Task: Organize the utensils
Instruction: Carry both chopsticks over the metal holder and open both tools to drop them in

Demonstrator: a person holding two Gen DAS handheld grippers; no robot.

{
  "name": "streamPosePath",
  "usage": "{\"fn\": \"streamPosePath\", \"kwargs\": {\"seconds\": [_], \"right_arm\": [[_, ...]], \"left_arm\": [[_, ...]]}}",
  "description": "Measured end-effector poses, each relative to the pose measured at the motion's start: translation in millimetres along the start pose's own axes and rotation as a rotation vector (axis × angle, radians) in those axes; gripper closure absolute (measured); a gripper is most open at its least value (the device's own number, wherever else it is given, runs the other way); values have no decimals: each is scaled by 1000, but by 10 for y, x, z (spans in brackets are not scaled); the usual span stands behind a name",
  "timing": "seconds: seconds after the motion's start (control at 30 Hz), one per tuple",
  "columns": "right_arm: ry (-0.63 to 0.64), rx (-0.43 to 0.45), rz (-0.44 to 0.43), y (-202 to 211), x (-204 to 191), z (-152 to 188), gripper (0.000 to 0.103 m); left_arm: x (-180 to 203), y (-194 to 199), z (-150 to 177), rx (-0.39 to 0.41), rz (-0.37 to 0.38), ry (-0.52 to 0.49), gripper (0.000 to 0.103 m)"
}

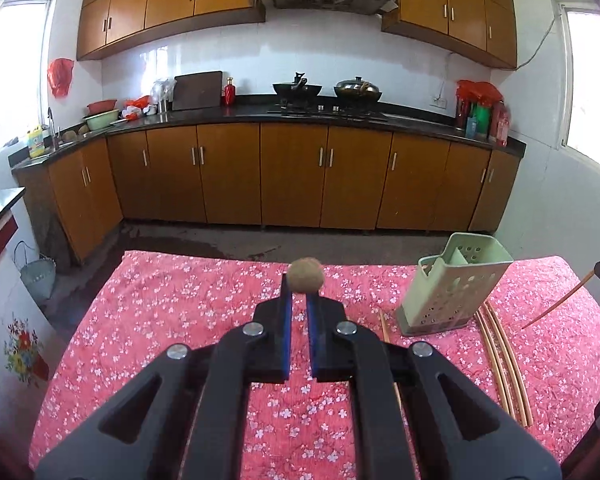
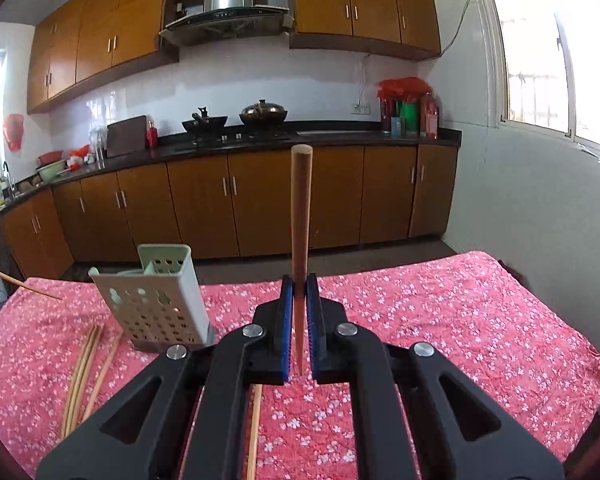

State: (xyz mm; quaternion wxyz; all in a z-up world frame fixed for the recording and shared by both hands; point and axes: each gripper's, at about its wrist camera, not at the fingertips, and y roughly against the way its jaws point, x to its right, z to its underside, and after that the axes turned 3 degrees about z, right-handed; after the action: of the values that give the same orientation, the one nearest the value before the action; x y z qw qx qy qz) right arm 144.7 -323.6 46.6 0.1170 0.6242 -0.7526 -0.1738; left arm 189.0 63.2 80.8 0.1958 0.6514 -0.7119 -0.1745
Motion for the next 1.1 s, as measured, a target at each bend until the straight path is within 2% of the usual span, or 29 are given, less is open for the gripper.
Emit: {"fn": "streamPosePath", "kwargs": {"seconds": [0.43, 0.5, 0.67, 0.8, 0.93, 1.1], "right_arm": [[-22, 4, -35, 50, -63, -36, 95], [-39, 32, -57, 116, -75, -141, 96], [-111, 139, -166, 307, -150, -576, 96], [-127, 176, -241, 335, -304, -803, 95], [-92, 153, -277, 206, -512, -860, 95], [-59, 37, -277, -186, -688, -754, 95]], "left_arm": [[-19, 70, -52, 9, 7, 5, 95], [38, 155, -140, 40, 48, 22, 95], [249, 443, -478, 188, 163, 83, 95], [509, 526, -684, 287, 228, 100, 95], [805, 371, -765, 315, 278, 100, 95], [1050, -80, -683, 242, 291, 78, 95]]}}
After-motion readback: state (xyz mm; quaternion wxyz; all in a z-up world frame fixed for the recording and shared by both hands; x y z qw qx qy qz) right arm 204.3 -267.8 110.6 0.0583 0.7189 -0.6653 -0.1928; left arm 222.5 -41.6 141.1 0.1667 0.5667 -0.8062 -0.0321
